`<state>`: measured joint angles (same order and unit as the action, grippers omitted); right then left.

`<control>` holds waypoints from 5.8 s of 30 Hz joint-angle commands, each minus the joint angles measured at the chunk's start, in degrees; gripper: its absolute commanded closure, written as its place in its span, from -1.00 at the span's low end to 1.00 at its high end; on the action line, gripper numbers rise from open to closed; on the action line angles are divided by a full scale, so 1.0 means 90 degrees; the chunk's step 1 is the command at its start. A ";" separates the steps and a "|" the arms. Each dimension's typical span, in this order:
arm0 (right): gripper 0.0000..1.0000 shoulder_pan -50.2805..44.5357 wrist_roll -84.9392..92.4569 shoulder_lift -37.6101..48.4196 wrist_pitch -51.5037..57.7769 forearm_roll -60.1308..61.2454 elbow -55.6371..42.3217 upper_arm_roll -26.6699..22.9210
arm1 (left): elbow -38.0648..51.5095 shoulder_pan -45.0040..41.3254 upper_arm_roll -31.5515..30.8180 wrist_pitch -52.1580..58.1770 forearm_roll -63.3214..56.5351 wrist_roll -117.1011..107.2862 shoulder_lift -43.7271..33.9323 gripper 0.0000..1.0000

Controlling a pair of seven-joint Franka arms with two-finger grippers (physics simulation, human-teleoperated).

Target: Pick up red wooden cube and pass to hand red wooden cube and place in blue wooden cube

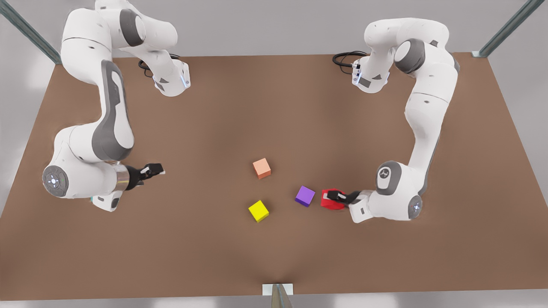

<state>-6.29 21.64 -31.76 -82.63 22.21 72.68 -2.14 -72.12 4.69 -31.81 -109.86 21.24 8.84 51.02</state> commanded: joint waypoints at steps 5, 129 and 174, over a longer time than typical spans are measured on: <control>-1.00 -0.0033 1.0074 -0.1187 -0.1091 0.3948 -0.0487 0.0297 | 0.0006 -0.0101 -0.0928 -0.1124 0.3548 -0.0114 0.0786 -0.08; -0.01 0.1754 1.1414 0.0268 -0.6551 -0.3005 0.3819 -0.0866 | -0.0170 -0.1527 0.3349 0.2724 -0.2535 -0.0894 -0.3208 -1.00; -1.00 0.1822 1.1423 0.0687 -0.4755 -0.2702 0.3732 -0.0729 | 0.0133 -0.1371 0.3349 0.3163 -0.1979 -0.0884 -0.3071 -1.00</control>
<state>10.12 128.13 -26.11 -132.36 -2.75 106.24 -8.80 -70.95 -7.65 -1.66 -81.25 3.39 1.22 23.45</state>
